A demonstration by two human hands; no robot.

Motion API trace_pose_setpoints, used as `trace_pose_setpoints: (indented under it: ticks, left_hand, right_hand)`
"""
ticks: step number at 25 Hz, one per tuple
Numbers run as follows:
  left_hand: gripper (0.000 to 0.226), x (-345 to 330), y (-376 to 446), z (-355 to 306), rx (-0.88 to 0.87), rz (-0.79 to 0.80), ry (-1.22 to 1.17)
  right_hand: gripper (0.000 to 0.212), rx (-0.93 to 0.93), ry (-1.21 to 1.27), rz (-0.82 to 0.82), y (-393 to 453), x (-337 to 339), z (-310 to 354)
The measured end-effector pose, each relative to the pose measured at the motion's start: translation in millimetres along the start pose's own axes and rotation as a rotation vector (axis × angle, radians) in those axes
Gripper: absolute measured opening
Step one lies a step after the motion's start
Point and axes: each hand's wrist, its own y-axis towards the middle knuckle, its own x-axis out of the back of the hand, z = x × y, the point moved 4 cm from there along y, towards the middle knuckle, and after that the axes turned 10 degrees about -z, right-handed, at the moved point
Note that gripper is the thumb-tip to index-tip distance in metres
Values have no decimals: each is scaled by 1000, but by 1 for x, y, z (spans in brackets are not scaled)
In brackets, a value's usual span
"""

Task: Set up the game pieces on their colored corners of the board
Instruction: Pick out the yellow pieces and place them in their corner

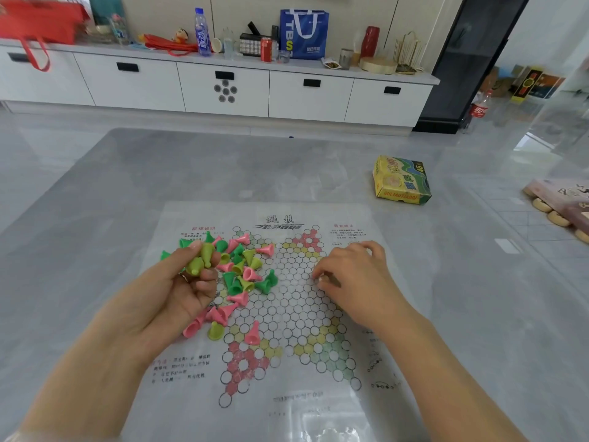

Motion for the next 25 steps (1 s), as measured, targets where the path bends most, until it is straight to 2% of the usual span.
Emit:
trace_pose_setpoints:
  ticks: [1,3,4,5,6,8,10,12,14,16,19,25]
  left_hand:
    - [54,0,-1,-1,4,12,12]
    - [22,-2,-4,1,15,-1,24]
    - [12,-6,-6,4,21,-11,27]
    - [11,-8,-8,6,25,-15,39]
    - [11,-11,-9,9,30,-13,50]
    - [9,-16,-12,14,50,-13,64]
    - [11,-22,-15,18,80,-20,73]
    - [18,-27,-18,21,85,-16,91]
    - [21,-30,-20,25,88,2,117]
    - [19,-32,-21,29,97,23,156]
    - [16,-33,-22,34,81,36,210]
    - [10,-35,-24,36,55,62,235]
  right_hand:
    - [16,5,17,-8,1,-2,0]
    - [13,-70,121,-165,3,8,-16]
    - [13,-162,141,-296,2,17,-35]
    - [13,-288,126,-404,-2,25,-58]
    - [15,-436,85,-446,-11,29,-82]
    - [17,-678,-9,-346,-29,24,-119]
    - [17,-742,-31,-257,-36,16,-131]
    - [19,-663,68,-348,-30,22,-119]
    - [15,-444,347,-439,-20,38,-78]
    - [16,-141,583,-352,-16,52,-12]
    - [22,164,661,-279,-19,54,49]
    - [19,261,637,-294,-16,42,64]
